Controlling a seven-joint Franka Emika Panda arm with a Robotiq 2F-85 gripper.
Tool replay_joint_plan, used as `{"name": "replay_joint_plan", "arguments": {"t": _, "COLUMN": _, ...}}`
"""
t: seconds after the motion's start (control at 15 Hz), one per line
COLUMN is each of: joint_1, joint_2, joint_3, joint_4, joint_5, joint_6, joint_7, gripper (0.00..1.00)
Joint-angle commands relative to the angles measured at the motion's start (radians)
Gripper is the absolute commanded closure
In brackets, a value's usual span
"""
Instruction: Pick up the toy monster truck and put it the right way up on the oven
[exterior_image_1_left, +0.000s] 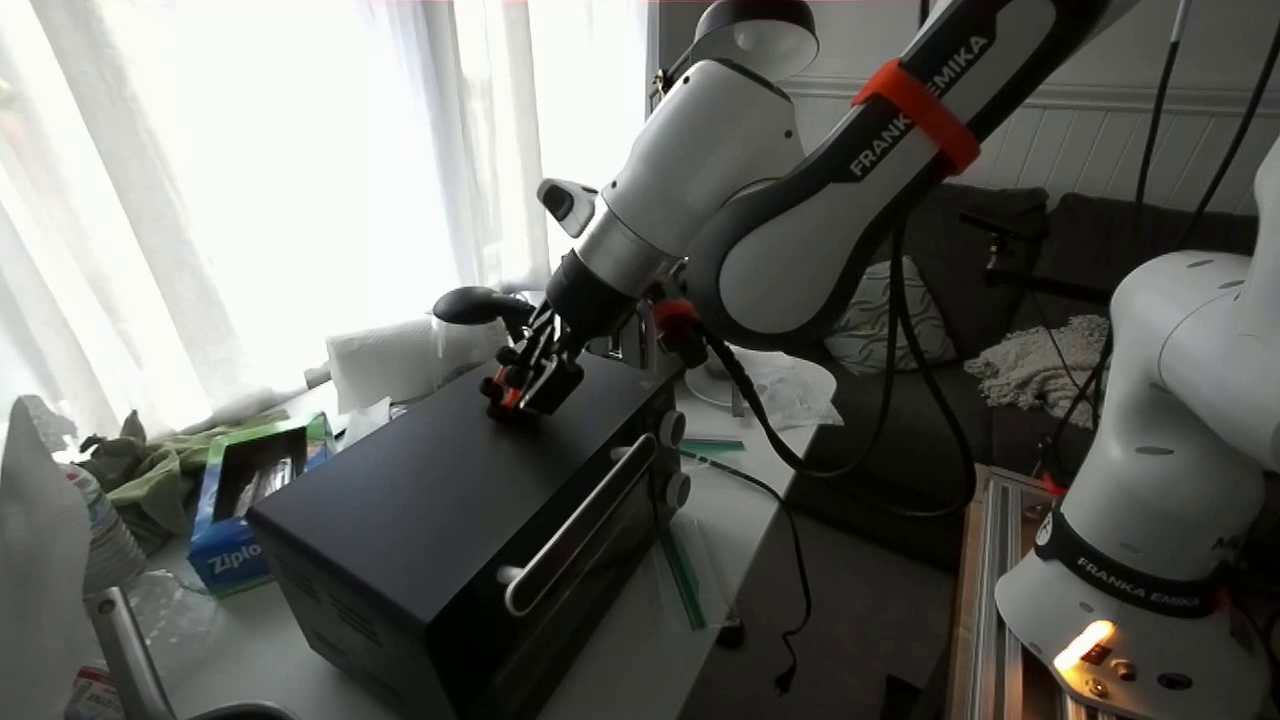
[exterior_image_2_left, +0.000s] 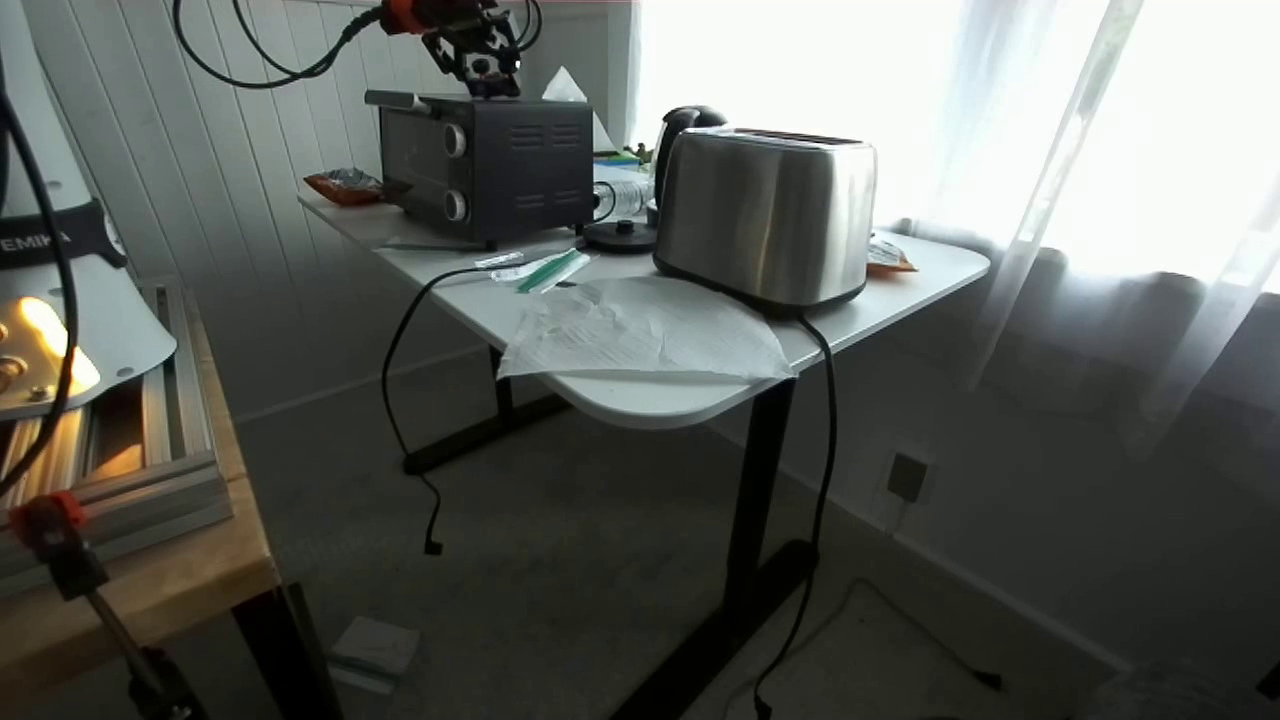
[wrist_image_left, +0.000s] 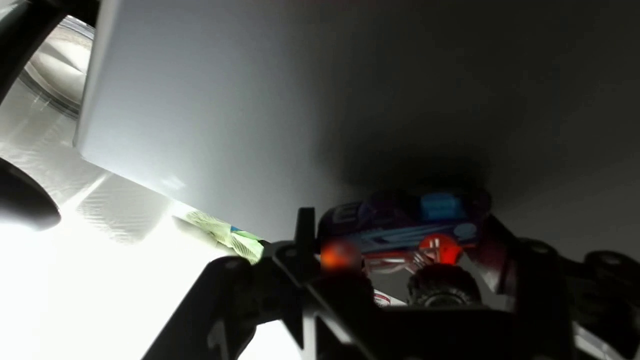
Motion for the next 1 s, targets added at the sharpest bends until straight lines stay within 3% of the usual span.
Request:
{"name": "replay_joint_plan", "arguments": {"t": 0.0, "joint_1": -0.004, "joint_2": -0.002, "joint_3": -0.009, "joint_4": 0.008, "joint_5": 0.001, "joint_6": -0.006, "joint_7": -0.017, "gripper": 0.52}}
{"name": "replay_joint_plan", "arguments": {"t": 0.33, "joint_1": -0.103, "joint_2": -0.084, "joint_3": 0.017, "joint_4": -0.006, "joint_5": -0.23, "joint_6": -0.121, "joint_7": 0.112, "gripper": 0.53}}
{"name": "replay_joint_plan", "arguments": {"t": 0.53, "joint_1": -0.164, "joint_2": -0.154, "joint_3": 0.072, "joint_4": 0.023, "joint_5": -0.443, "joint_6": -0.302, "joint_7": 0.263, "gripper": 0.53}}
{"name": "replay_joint_plan", "arguments": {"t": 0.93, "joint_1": -0.114, "joint_2": -0.181, "joint_3": 0.156, "joint_4": 0.141, "joint_5": -0.544, "joint_6": -0.642, "joint_7": 0.309, "gripper": 0.53}}
